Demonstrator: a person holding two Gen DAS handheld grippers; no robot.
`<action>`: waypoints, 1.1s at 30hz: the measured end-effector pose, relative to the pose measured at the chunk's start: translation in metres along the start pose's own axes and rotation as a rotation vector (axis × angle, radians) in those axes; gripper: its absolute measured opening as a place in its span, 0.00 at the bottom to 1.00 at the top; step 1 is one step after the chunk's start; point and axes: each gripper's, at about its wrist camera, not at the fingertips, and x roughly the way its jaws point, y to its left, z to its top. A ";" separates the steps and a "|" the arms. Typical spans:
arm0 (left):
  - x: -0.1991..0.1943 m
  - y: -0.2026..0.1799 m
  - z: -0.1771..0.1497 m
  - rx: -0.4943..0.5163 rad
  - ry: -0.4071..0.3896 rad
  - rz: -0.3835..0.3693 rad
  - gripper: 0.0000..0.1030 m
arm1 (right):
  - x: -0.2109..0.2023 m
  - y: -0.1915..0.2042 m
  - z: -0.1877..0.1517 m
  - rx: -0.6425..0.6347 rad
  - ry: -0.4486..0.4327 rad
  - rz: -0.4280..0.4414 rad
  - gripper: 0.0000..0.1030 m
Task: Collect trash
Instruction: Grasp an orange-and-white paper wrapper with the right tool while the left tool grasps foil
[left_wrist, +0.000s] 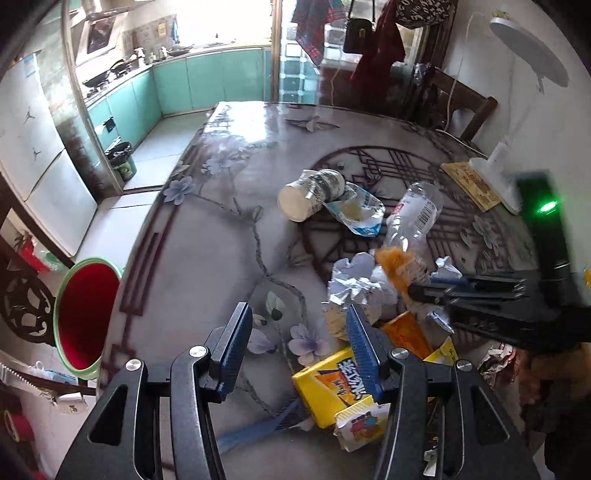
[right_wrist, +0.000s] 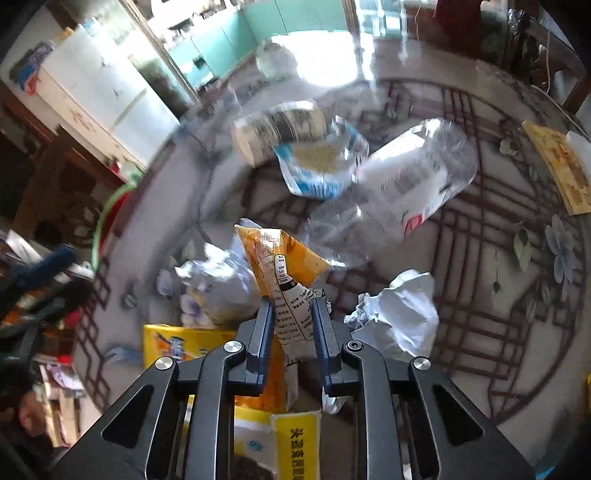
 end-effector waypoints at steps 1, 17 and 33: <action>0.003 -0.002 0.002 0.004 0.006 -0.008 0.50 | -0.011 0.000 0.000 0.002 -0.031 0.007 0.19; 0.092 -0.040 0.019 0.075 0.145 -0.149 0.44 | -0.078 -0.025 -0.020 0.159 -0.167 -0.015 0.19; 0.047 -0.003 0.022 0.089 0.043 -0.203 0.01 | -0.093 0.015 -0.016 0.153 -0.226 -0.077 0.19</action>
